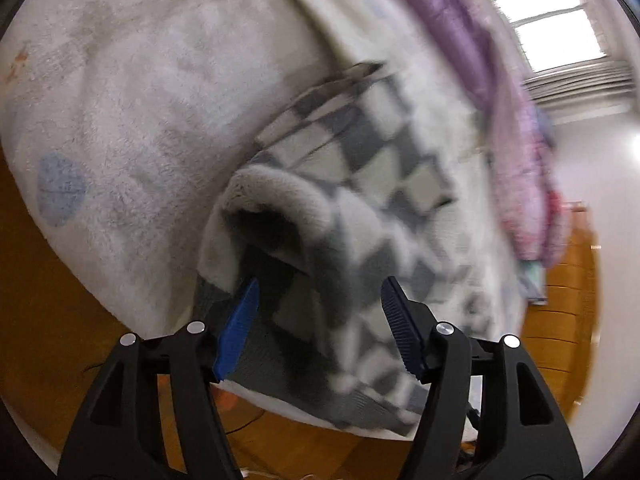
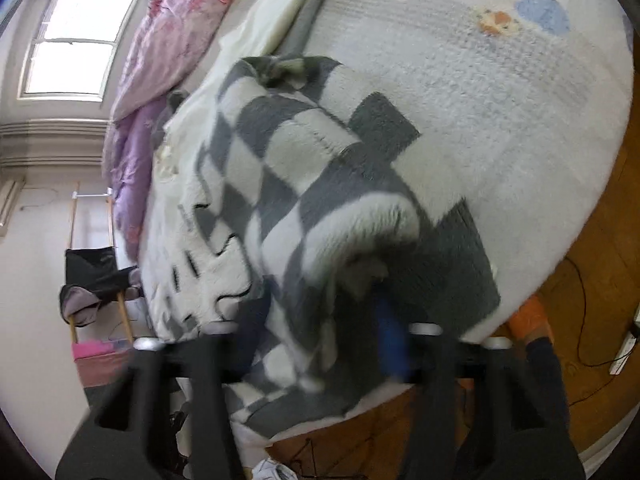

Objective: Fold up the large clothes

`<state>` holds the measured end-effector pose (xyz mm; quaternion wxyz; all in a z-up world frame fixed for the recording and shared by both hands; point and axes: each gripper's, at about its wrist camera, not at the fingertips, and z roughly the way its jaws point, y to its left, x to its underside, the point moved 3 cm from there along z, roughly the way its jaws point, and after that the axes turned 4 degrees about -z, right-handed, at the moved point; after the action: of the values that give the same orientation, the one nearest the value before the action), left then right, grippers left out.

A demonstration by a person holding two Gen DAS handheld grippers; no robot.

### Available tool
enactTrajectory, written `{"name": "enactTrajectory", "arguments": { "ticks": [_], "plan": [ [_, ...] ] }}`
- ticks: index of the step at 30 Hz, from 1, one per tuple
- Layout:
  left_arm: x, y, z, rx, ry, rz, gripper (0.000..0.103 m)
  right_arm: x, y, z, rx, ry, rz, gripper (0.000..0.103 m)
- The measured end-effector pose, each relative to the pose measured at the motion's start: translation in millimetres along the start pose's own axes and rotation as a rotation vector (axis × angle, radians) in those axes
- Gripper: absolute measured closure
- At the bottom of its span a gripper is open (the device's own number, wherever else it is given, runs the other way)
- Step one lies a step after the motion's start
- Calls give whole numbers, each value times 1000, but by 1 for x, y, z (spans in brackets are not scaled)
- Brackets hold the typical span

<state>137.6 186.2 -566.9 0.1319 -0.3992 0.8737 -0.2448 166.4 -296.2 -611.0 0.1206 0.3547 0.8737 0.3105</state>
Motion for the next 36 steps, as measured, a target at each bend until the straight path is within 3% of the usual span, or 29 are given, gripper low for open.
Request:
{"name": "enactTrajectory", "arguments": {
  "ticks": [1, 2, 6, 9, 11, 14, 16, 17, 18, 21, 24, 26, 30, 33, 36],
  "plan": [
    [-1, 1, 7, -21, 8, -7, 57, -2, 0, 0, 18, 3, -13, 89],
    [-1, 2, 13, -34, 19, -6, 92, -5, 4, -3, 54, -1, -55, 90],
    [10, 1, 10, -77, 28, 34, 92, -9, -1, -18, 145, -14, -143, 92],
    [22, 18, 23, -116, 75, 15, 92, -15, -22, 1, 207, 12, -158, 92],
    [23, 29, 37, -118, 103, -8, 90, -20, -29, 20, 250, 40, -193, 91],
    [15, 23, 40, -97, 118, -4, 85, -24, -27, 27, 248, 55, -175, 86],
    [12, 18, 31, -65, 120, 2, 65, -19, -19, 12, 260, 54, -187, 81],
    [11, 16, 23, -42, 116, 1, 45, -16, -12, 3, 285, 49, -212, 75],
    [9, 14, 12, -6, 96, 3, 35, -12, -4, -9, 327, 40, -242, 73],
    [2, 15, -16, -4, 22, 42, 35, 1, 18, -31, 360, 20, -317, 72],
    [-10, 21, -16, -47, 4, 47, 35, 12, 66, -26, 278, 15, -441, 73],
    [-22, 21, -8, -84, 0, 37, 35, 17, 112, -3, 204, 6, -543, 75],
    [-42, 23, 6, -113, 2, 58, 35, 20, 184, 64, 102, 33, -672, 88],
    [-48, 21, 18, -118, 30, 87, 35, 14, 216, 106, 93, 44, -726, 97],
    [-49, 17, 29, -129, 49, 110, 34, 0, 230, 158, 175, 75, -726, 101]
  ]
}}
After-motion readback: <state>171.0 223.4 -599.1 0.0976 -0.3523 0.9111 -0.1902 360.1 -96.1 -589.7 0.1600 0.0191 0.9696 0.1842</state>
